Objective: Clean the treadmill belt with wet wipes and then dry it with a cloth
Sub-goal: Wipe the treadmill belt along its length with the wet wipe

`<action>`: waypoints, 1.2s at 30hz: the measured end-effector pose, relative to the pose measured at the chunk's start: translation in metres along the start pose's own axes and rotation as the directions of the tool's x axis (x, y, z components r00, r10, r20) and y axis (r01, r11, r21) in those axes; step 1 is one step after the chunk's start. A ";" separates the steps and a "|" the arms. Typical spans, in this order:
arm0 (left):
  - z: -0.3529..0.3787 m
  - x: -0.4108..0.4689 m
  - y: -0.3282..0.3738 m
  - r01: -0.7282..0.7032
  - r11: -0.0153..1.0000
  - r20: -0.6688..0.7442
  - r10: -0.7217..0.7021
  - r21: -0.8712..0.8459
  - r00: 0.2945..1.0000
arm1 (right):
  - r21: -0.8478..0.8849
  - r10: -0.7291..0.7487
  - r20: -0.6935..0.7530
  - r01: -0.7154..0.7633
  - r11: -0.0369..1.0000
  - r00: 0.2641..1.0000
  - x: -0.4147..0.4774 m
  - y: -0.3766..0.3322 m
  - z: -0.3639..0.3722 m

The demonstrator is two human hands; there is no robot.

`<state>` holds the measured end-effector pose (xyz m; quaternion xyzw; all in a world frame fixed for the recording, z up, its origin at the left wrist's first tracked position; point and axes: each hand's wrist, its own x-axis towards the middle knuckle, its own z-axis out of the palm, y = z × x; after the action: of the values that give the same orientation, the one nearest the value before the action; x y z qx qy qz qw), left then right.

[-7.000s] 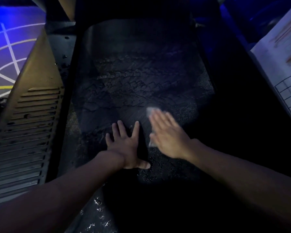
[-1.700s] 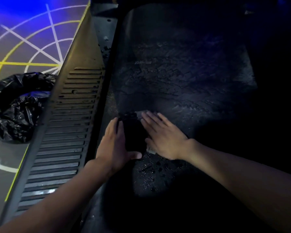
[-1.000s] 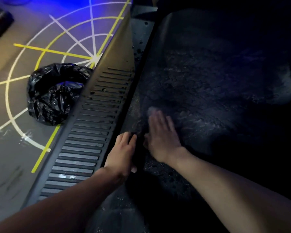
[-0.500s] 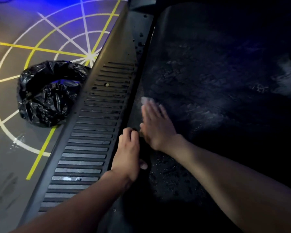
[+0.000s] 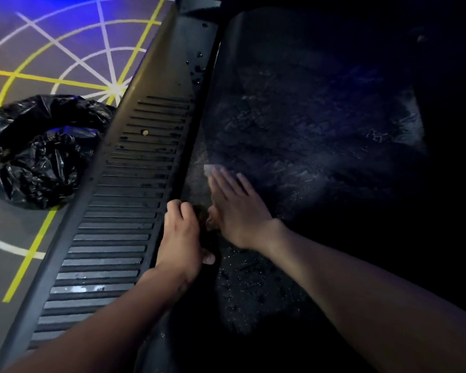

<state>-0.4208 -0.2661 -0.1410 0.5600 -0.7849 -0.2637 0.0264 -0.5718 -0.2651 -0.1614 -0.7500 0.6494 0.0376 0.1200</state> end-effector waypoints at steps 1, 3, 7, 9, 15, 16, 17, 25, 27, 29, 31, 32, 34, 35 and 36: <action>0.000 0.001 0.000 -0.010 1.000 0.003 0.010 0.018 1.000 | 0.007 -0.043 -0.008 0.043 0.999 0.999 -0.004 -0.005 0.007; 0.001 -0.002 0.002 -0.017 0.998 0.011 0.017 0.055 1.000 | -0.027 -0.262 0.036 0.263 0.964 0.964 -0.017 -0.009 0.015; -0.004 0.000 0.014 0.007 0.984 0.054 -0.017 0.175 0.998 | -0.081 -0.101 0.054 0.105 0.991 0.993 -0.014 0.020 0.004; -0.007 0.002 0.017 0.007 0.977 0.060 -0.020 0.214 0.998 | -0.020 -0.090 0.021 0.090 0.996 0.996 -0.018 0.015 0.010; -0.007 0.003 0.018 -0.016 0.957 0.096 -0.013 0.289 0.995 | -0.056 -0.149 0.002 0.149 0.987 0.989 -0.026 0.018 0.010; -0.008 0.003 0.019 -0.020 0.955 0.098 -0.010 0.296 0.995 | -0.008 -0.115 -0.027 0.115 0.993 0.993 -0.023 0.013 0.009; -0.008 0.004 0.019 -0.026 0.951 0.102 -0.006 0.307 0.995 | 0.057 -0.096 -0.050 0.099 0.993 0.994 -0.021 0.009 0.010; -0.008 0.004 0.021 -0.082 0.922 0.148 0.027 0.377 0.989 | -0.012 -0.234 0.014 0.234 0.972 0.972 -0.040 0.013 0.018; -0.009 0.005 0.023 -0.102 0.909 0.188 0.027 0.403 0.982 | -0.050 -0.134 -0.001 0.134 0.990 0.991 -0.038 0.035 0.012; -0.007 0.004 0.025 -0.097 0.900 0.225 -0.001 0.424 0.974 | -0.008 -0.013 -0.029 0.013 1.000 1.000 -0.041 0.041 0.011; -0.007 0.004 0.029 -0.089 0.884 0.283 -0.051 0.460 0.958 | 0.000 -0.171 -0.042 0.171 0.985 0.984 -0.049 0.030 0.022; -0.008 0.004 0.032 -0.094 0.876 0.320 -0.072 0.473 0.945 | -0.031 -0.271 -0.027 0.270 0.962 0.962 -0.055 0.028 0.022; -0.010 0.005 0.041 -0.072 0.894 0.393 -0.122 0.443 0.912 | -0.047 -0.281 0.001 0.281 0.959 0.960 -0.049 0.043 0.019; -0.011 0.005 0.047 -0.024 0.906 0.414 -0.170 0.423 0.894 | -0.035 -0.192 0.000 0.192 0.981 0.981 -0.046 0.049 0.013; -0.009 0.005 0.052 0.006 0.908 0.423 -0.201 0.419 0.884 | -0.014 -0.087 -0.011 0.086 0.996 0.996 -0.045 0.052 0.011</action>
<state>-0.4641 -0.2622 -0.1113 0.5173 -0.7745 -0.2204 -0.2899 -0.6285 -0.2262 -0.1689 -0.7784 0.6167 0.0324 0.1128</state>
